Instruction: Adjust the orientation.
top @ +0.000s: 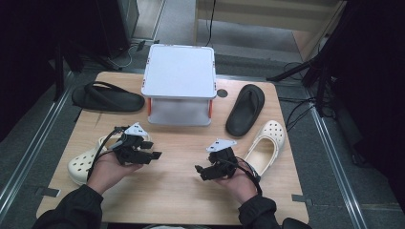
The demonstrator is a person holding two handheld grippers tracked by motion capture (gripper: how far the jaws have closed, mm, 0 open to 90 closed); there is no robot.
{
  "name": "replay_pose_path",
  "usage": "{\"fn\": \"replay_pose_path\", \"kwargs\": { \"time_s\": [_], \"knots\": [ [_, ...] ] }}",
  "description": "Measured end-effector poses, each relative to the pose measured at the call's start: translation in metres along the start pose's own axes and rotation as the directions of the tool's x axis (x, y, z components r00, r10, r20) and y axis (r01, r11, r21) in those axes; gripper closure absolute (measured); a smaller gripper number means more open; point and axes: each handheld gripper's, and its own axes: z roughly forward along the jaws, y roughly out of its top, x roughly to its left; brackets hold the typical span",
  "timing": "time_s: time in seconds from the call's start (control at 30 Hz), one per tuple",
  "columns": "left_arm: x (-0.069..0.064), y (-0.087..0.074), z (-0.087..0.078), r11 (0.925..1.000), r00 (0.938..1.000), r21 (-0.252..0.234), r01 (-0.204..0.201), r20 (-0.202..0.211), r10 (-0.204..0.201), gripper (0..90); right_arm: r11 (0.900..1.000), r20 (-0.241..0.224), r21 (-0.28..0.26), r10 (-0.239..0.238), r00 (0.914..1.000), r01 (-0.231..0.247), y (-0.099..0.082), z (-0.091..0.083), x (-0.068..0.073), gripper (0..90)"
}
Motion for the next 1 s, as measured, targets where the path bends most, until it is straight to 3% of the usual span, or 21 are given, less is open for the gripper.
{"fn": "replay_pose_path", "kwargs": {
  "time_s": [0.2, 0.43, 0.5, 0.67, 0.87, 1.0],
  "knots": [
    [0.000, 0.000, 0.003, 1.0000, 0.9994, 0.004, -0.004, -0.035, 0.004, 46.2, 0.9996, -0.050, -0.027, -0.010, 0.9987, 0.008, 0.000, -0.003, 0.001, 13.8],
    [0.001, 0.000, 0.002, 1.0000, 0.9995, 0.004, 0.005, -0.032, -0.005, 45.4, 0.9986, -0.057, -0.048, 0.018, 0.9982, -0.020, 0.003, -0.008, 0.004, 13.4],
    [0.001, 0.001, 0.001, 0.9999, 0.9996, 0.011, 0.006, -0.026, -0.006, 45.4, 0.9983, -0.050, -0.058, -0.001, 0.9987, -0.002, 0.003, -0.011, 0.004, 24.9],
    [-0.002, 0.007, -0.002, 0.9999, 0.9998, 0.012, -0.008, -0.018, 0.008, 44.4, 0.9963, -0.048, -0.086, -0.009, 0.9988, 0.005, 0.003, -0.015, 0.001, 36.7],
    [0.002, 0.007, -0.007, 0.9999, 0.9999, 0.008, 0.007, -0.013, -0.007, 44.0, 0.9971, -0.048, -0.074, -0.022, 0.9986, 0.018, 0.001, -0.014, 0.000, 40.1],
    [0.006, 0.007, -0.014, 0.9999, 0.9998, 0.001, 0.016, -0.013, -0.016, 43.9, 0.9962, -0.095, -0.083, -0.035, 0.9948, 0.027, 0.002, -0.013, 0.001, 45.7]
  ]
}}
